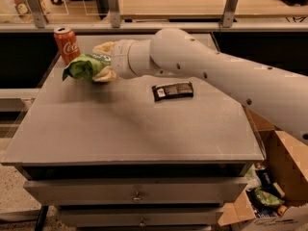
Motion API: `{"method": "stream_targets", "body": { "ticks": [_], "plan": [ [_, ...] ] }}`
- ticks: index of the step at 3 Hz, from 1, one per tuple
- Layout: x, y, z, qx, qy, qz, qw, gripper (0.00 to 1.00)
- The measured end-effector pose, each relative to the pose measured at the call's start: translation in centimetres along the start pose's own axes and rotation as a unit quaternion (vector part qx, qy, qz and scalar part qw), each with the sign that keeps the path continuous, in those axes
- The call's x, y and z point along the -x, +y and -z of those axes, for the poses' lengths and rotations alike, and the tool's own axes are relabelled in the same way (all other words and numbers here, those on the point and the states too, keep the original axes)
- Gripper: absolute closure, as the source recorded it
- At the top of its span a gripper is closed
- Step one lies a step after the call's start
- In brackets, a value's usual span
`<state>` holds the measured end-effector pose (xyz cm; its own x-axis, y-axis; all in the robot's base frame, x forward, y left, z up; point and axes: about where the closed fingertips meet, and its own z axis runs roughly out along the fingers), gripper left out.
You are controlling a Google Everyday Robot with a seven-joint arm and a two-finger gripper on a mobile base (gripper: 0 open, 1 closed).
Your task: Move green rice chip bag near coke can
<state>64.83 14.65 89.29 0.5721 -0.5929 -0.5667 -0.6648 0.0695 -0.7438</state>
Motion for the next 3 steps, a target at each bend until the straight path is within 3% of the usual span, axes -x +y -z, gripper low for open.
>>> {"method": "stream_targets", "body": {
  "ticks": [1, 3],
  "plan": [
    [0.5, 0.0, -0.3, 0.008, 0.000, 0.000, 1.0000, 0.00],
    [1.6, -0.7, 3.9, 0.052, 0.041, -0.009, 0.9978, 0.00]
  ]
}}
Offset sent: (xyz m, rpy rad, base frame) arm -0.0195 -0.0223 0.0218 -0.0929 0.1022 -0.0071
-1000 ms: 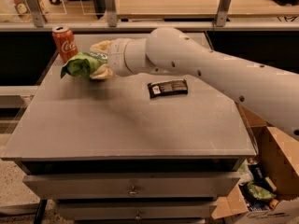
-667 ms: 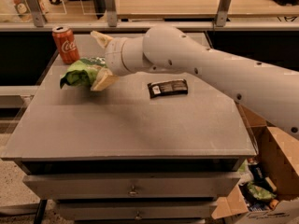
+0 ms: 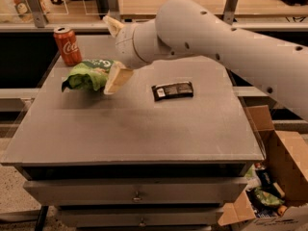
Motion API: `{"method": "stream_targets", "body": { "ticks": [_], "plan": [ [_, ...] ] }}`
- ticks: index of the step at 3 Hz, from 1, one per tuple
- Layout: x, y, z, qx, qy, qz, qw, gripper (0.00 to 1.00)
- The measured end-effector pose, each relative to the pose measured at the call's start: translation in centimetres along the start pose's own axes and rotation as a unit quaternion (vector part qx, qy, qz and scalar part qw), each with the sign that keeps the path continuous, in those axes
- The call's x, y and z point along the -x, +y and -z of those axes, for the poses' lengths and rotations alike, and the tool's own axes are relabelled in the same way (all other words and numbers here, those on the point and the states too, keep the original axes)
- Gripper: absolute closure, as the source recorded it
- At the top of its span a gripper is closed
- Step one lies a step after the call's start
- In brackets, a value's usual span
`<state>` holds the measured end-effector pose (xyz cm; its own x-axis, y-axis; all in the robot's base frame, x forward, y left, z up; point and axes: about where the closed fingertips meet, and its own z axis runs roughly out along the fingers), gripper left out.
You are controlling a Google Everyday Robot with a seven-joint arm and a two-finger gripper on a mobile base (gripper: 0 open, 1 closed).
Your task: Move green rice chip bag near coke can
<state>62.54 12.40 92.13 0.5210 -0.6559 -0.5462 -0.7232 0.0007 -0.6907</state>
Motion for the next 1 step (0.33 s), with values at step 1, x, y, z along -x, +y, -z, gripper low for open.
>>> {"method": "stream_targets", "body": {
  "ticks": [1],
  "plan": [
    [0.13, 0.33, 0.18, 0.007, 0.001, -0.001, 1.0000, 0.00]
  ]
}}
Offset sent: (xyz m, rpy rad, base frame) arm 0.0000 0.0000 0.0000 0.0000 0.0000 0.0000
